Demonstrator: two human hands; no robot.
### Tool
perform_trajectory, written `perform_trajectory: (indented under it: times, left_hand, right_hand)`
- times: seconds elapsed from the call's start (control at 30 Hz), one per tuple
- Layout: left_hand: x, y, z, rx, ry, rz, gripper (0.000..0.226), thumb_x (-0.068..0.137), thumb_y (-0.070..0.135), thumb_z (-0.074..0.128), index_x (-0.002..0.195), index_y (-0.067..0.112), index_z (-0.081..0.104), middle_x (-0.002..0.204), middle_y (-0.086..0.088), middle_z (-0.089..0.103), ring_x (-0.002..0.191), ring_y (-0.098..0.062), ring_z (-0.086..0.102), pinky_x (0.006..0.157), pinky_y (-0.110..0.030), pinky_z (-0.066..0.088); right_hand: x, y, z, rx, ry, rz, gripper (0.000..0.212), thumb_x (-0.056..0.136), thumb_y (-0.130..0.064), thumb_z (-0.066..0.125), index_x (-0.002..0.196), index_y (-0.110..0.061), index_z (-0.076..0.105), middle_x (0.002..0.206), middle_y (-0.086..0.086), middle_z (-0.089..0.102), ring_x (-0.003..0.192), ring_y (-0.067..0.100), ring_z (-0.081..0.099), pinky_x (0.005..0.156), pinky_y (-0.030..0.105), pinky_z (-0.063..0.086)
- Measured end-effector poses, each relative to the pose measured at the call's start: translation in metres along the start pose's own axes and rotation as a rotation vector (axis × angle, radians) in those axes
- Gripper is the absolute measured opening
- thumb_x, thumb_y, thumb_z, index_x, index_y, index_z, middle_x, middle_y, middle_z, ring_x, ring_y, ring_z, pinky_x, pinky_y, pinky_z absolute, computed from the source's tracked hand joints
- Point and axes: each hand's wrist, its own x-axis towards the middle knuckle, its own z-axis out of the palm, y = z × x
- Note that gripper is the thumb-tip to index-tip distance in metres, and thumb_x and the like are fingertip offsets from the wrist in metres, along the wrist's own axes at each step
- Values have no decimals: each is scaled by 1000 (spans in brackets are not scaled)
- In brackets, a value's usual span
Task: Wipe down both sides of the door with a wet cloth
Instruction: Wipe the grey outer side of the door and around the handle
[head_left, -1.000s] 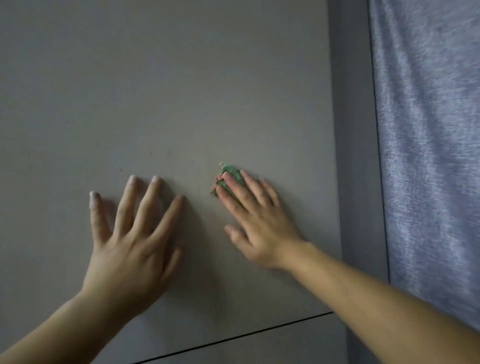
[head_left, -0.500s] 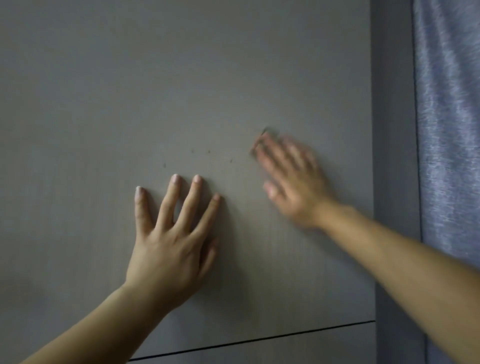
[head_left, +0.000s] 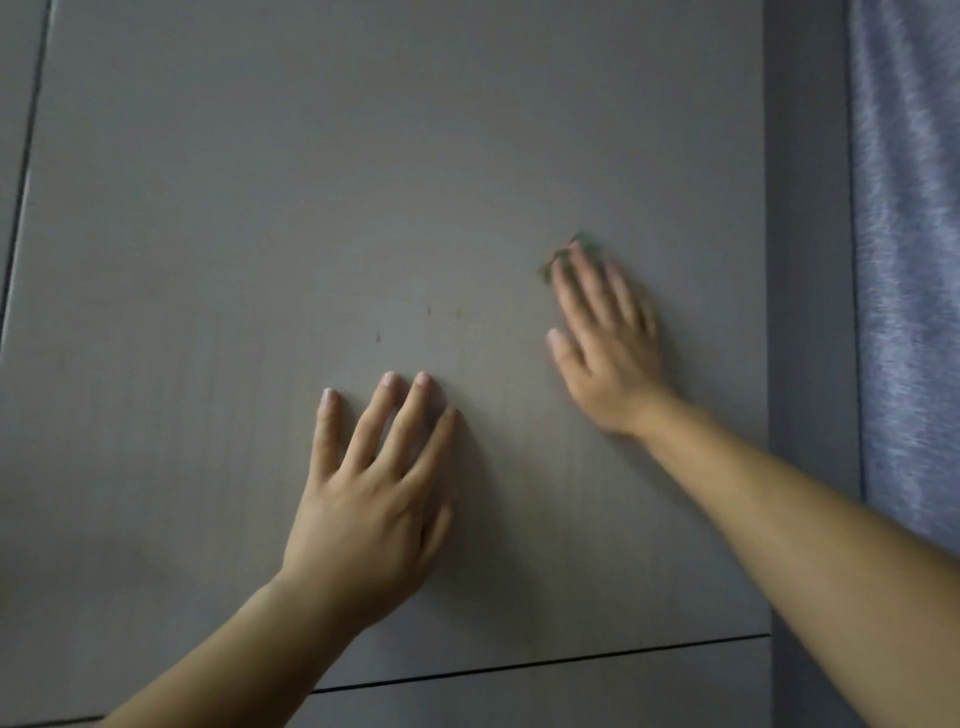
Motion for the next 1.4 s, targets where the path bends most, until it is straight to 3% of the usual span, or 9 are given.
perform_trajectory:
  times: [0.07, 0.2, 0.27, 0.43, 0.5, 0.67, 0.87, 1.17, 1.4]
  left_hand:
    - [1, 3, -2, -7, -11, -15, 66, 93, 44, 47, 149, 10, 54, 164, -18, 36, 152, -44, 32, 115, -76, 24]
    - [-1, 8, -3, 3, -44, -40, 69, 91, 47, 46, 150, 11, 52, 166, -19, 33, 154, -45, 25, 117, -77, 18]
    - [-4, 13, -2, 2, -52, -41, 69, 90, 46, 46, 150, 13, 53, 165, -22, 32, 154, -47, 24, 116, -79, 16]
    - [-6, 36, 2, -14, -67, -13, 67, 91, 46, 42, 149, 15, 55, 165, -22, 33, 154, -46, 25, 114, -81, 16]
    - [-2, 44, 4, -21, -70, -25, 68, 89, 46, 42, 148, 16, 57, 164, -22, 35, 153, -50, 25, 112, -84, 14]
    - [-2, 46, 11, -21, -27, -22, 69, 86, 45, 44, 147, 15, 58, 162, -23, 37, 151, -53, 27, 111, -85, 11]
    - [-2, 45, 16, 7, 9, -7, 67, 89, 43, 45, 150, 16, 55, 163, -22, 35, 151, -53, 25, 112, -82, 8]
    - [-4, 40, 13, 13, -30, 14, 67, 91, 45, 43, 151, 15, 53, 165, -19, 35, 153, -49, 25, 114, -82, 11]
    - [-14, 20, 12, -36, 35, 41, 68, 94, 41, 46, 150, 4, 50, 165, -22, 32, 154, -40, 30, 120, -70, 23]
  right_hand:
    - [5, -14, 1, 36, 26, 173, 72, 97, -47, 30, 163, -19, 16, 171, 5, 7, 157, 32, 10, 125, 51, 14]
    - [-74, -51, 28, -3, -14, -244, 74, 97, -46, 37, 163, -19, 16, 171, 6, 12, 157, 34, 12, 125, 56, 14]
    - [-100, -33, 27, -24, -67, -294, 76, 96, -46, 38, 163, -22, 12, 171, 3, 8, 157, 32, 11, 125, 55, 15]
    - [-74, 62, 7, 83, -27, 404, 73, 97, -50, 24, 162, -19, 11, 170, 3, -4, 157, 35, 10, 126, 48, 11]
    - [-83, 58, 13, 115, 27, 508, 76, 97, -52, 24, 162, -16, 15, 171, 6, 1, 157, 35, 10, 126, 48, 10]
    - [-147, 37, 37, 65, -24, 60, 73, 98, -47, 36, 162, -17, 15, 170, 4, 7, 157, 35, 13, 124, 53, 14]
    - [-92, 99, 26, 133, 83, 587, 75, 98, -50, 23, 163, -14, 14, 172, 7, 1, 156, 35, 11, 126, 50, 8]
    - [-209, 13, 60, 74, 22, 58, 79, 94, -44, 42, 163, -20, 11, 172, 6, 5, 156, 36, 13, 121, 58, 18]
    - [-69, -3, 24, 132, 106, 359, 78, 96, -55, 23, 161, -14, 22, 170, 10, 10, 156, 36, 13, 124, 54, 14]
